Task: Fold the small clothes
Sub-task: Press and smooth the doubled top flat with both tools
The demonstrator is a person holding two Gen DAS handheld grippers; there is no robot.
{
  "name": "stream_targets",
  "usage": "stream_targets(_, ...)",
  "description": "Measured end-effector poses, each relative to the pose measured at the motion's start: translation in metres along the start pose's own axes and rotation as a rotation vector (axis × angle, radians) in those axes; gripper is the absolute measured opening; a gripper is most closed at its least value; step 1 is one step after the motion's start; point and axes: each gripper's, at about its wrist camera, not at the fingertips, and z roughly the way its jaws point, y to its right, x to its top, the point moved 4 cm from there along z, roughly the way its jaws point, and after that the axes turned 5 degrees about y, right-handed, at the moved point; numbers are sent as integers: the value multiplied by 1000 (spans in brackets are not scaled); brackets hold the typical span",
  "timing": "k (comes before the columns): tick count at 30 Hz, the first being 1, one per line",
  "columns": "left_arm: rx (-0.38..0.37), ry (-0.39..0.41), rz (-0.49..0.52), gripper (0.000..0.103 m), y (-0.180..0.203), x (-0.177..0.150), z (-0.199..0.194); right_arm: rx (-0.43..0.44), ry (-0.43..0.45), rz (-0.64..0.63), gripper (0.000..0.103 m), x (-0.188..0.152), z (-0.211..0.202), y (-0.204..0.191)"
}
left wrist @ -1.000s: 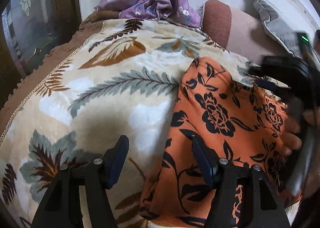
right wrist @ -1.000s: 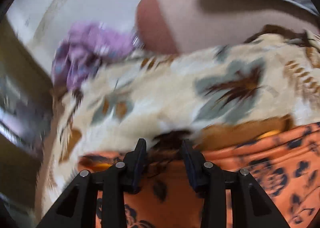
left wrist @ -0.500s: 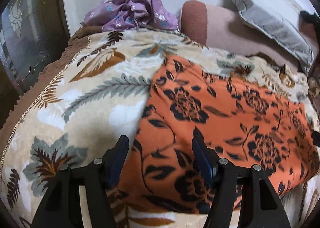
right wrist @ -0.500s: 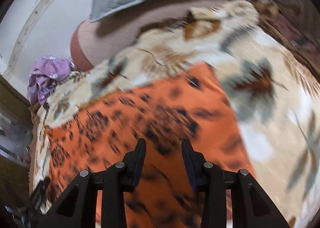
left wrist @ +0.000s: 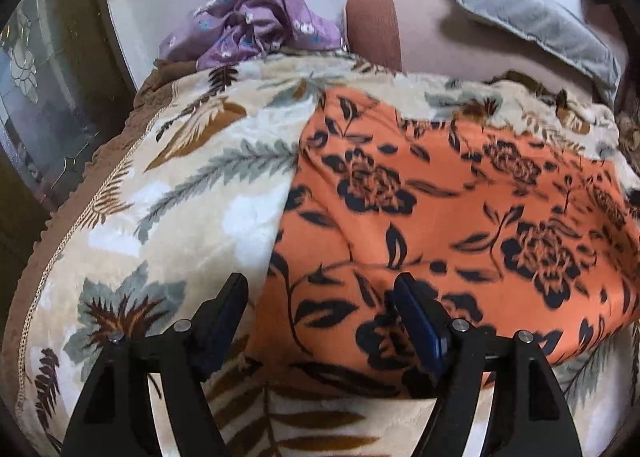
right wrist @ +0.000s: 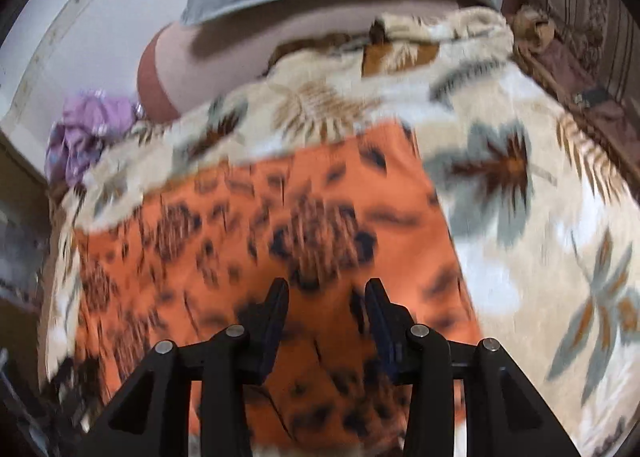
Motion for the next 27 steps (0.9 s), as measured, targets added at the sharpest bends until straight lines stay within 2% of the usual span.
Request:
stream_targets(2, 3, -1, -7, 76, 0, 3, 4, -33, -6, 4, 44, 19, 20, 0)
stream_targets(5, 2, -42, -20, 76, 1, 2, 19, -96, -24, 28, 44, 35, 57, 6)
stream_targets(7, 10, -80, -22, 76, 0, 0, 31, -138, -93, 46, 46, 37, 93, 11)
stream_targets(9, -12, -100, -63, 77, -5, 0, 36, -154, -50, 53, 51, 42, 96, 9)
stream_targets(12, -29, -116, -98, 77, -9, 0, 35, -198, -15, -19, 51, 50, 90, -17)
stream_targets(14, -26, -114, -99, 77, -10, -1, 33, -137, 31, -111, 51, 51, 80, -58)
stream_targets(19, -32, -114, -118, 77, -17, -3, 28, 180, -24, -286, 51, 22, 69, -188)
stream_targets(20, -37, -117, -121, 77, -19, -3, 28, 213, -43, -319, 47, 13, 69, -208)
stream_targets(21, -42, -121, -120, 77, -19, -4, 29, 253, -71, -348, 38, 4, 70, -229)
stream_targets(22, -46, -125, -114, 77, -19, -6, 29, 314, -118, -386, 35, -7, 74, -256)
stream_targets(25, -55, -128, -93, 78, -19, -9, 32, 346, -183, -456, 32, -28, 92, -300)
stream_targets(27, -60, -122, -88, 83, -20, -10, 33, 340, -217, -444, 32, -35, 109, -313)
